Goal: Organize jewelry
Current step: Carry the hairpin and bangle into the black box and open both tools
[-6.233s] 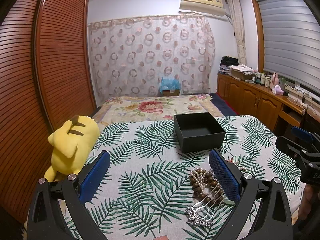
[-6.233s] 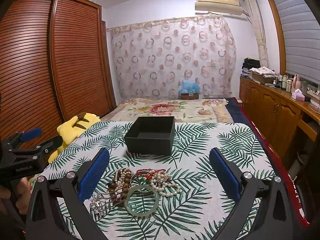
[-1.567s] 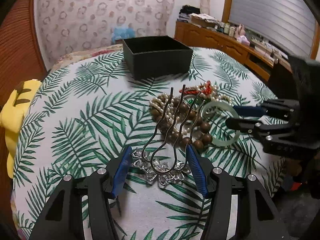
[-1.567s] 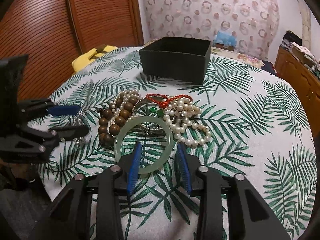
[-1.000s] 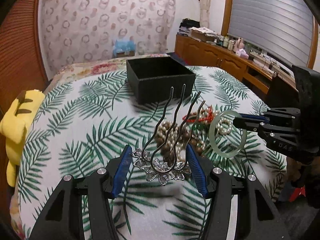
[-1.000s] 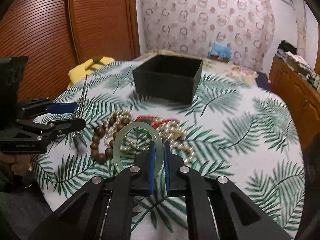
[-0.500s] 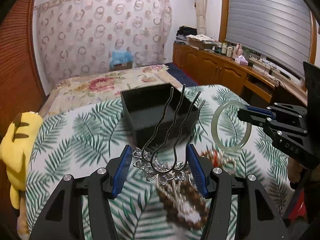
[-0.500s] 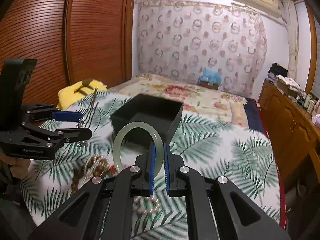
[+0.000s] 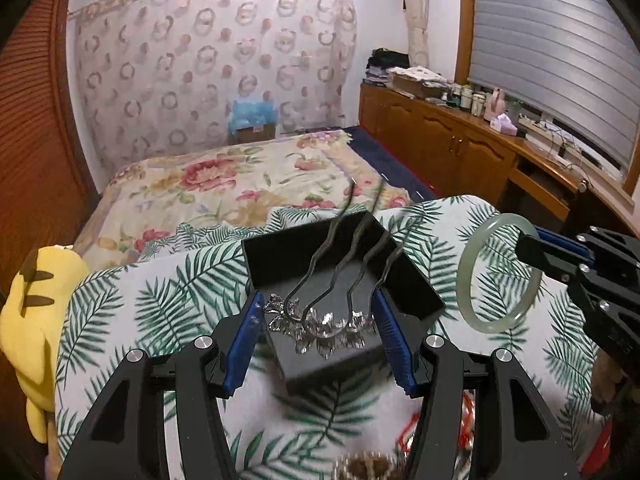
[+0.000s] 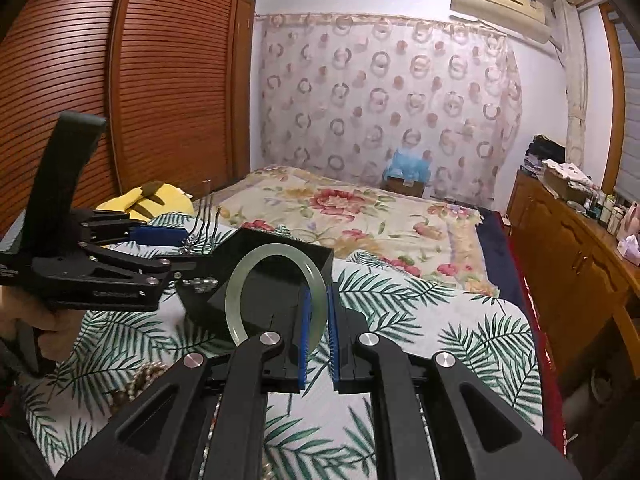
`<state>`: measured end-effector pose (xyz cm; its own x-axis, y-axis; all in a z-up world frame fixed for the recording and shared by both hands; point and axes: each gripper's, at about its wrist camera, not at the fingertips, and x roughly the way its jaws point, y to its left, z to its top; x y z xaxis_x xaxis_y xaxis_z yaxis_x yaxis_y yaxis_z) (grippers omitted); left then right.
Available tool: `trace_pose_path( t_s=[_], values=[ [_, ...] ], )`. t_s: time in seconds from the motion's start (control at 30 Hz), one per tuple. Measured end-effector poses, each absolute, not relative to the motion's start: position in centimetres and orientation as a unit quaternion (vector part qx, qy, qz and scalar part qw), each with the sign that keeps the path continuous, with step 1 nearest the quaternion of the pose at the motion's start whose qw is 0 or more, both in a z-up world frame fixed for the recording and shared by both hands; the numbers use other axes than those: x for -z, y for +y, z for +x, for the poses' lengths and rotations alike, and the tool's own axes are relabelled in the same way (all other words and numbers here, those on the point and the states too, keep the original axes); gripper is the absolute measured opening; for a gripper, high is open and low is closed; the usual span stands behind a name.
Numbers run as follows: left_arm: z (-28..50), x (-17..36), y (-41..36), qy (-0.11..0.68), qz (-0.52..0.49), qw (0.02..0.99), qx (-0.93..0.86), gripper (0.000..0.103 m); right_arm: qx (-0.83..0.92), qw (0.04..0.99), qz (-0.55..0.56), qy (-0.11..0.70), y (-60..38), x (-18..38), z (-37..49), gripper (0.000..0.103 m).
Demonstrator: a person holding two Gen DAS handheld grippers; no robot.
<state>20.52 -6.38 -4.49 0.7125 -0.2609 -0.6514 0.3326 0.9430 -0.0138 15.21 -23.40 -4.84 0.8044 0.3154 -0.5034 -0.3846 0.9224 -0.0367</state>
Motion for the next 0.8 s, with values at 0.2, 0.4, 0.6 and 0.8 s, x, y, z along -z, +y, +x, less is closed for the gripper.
trace_pose_path(
  t_s=[0.2, 0.4, 0.6, 0.8],
  values=[
    [22.5, 5.4, -7.3, 0.350, 0.063, 0.921, 0.158, 0.051, -0.179, 0.947, -0.065, 0.257, -23.5, 5.0, 17.0, 0.010],
    [23.1, 5.7, -6.7, 0.358, 0.048, 0.920, 0.154, 0.051, -0.183, 0.945, -0.069, 0.260, -23.0, 5.1, 17.6, 0.010],
    [20.8, 4.3, -4.7, 0.342, 0.031, 0.927, 0.151, 0.051, -0.197, 0.940, -0.068, 0.270, -22.1, 5.7, 18.3, 0.010],
    [17.9, 3.7, -2.9, 0.333, 0.027, 0.931, 0.147, 0.057, -0.205, 0.936, -0.067, 0.278, -20.1, 6.4, 20.0, 0.010]
  ],
)
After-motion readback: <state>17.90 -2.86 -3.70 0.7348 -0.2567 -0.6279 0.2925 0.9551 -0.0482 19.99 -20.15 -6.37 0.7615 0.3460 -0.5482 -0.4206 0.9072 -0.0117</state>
